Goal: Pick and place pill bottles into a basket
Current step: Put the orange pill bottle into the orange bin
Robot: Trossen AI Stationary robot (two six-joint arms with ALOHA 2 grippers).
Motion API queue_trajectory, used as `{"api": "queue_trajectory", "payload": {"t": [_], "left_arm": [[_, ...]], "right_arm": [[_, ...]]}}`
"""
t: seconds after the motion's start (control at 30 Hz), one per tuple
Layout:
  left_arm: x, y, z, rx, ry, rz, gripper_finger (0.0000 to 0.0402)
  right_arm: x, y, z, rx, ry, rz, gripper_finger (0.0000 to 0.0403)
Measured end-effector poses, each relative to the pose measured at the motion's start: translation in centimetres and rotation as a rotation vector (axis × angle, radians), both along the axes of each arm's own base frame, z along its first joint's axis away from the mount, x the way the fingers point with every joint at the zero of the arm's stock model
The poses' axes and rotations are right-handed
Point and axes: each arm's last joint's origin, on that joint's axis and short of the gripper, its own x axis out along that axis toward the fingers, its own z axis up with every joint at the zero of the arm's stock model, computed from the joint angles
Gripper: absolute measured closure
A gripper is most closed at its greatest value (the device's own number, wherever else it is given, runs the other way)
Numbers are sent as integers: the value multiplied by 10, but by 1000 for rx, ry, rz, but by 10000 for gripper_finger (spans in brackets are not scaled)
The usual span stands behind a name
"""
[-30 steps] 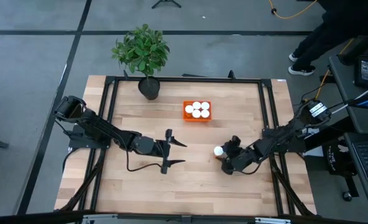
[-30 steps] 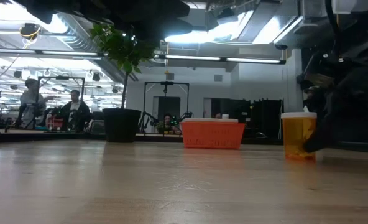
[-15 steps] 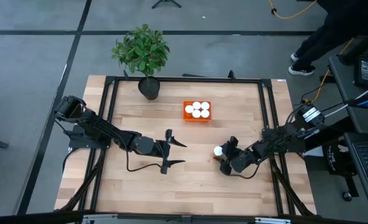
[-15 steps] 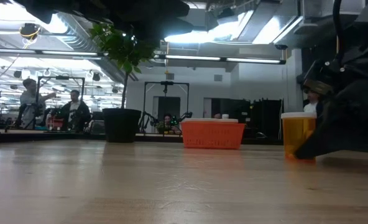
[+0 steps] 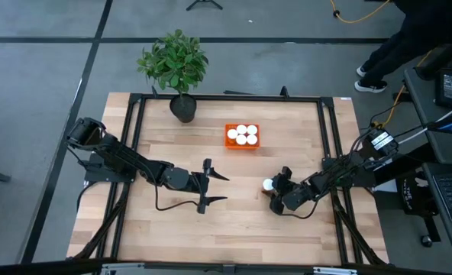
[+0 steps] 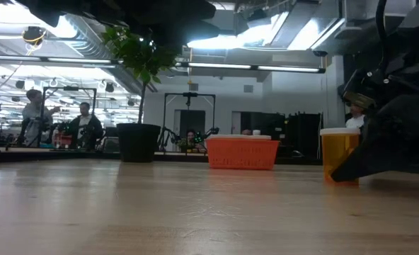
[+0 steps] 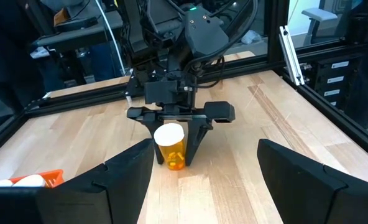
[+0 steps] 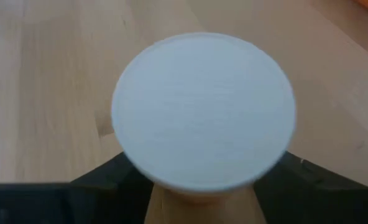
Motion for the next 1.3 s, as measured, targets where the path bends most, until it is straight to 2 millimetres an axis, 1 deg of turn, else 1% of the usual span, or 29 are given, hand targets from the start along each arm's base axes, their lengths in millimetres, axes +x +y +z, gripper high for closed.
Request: {"api": "queue_trajectory", "payload": {"t": [0.1,0.2,0.33,0.43,0.5,0.6,0.67,0.8,0.93,1.13,1.3], "left_arm": [[0,0,0,0,0,0,119],[0,0,0,0,0,0,119],[0,0,0,0,0,0,119],[0,0,0,0,0,0,119],[0,0,0,0,0,2,119],[0,0,0,0,-1,2,119],[0,0,0,0,-1,2,119],[0,0,0,-28,0,3,119],[0,-1,0,-43,0,4,119],[0,-2,0,-69,4,-28,119],[0,-3,0,-134,9,-45,119]], "right_arm": [[0,0,0,2,2,2,186],[0,0,0,5,4,5,199],[0,1,2,21,-2,10,204],[3,4,9,57,2,56,204],[8,9,17,85,-10,114,205],[17,15,27,90,-29,147,205],[23,17,33,65,-24,160,205],[40,24,51,1,-30,201,205],[60,27,74,-41,-29,228,205],[85,24,108,-93,2,277,206],[98,17,125,-135,-30,279,206]]}}
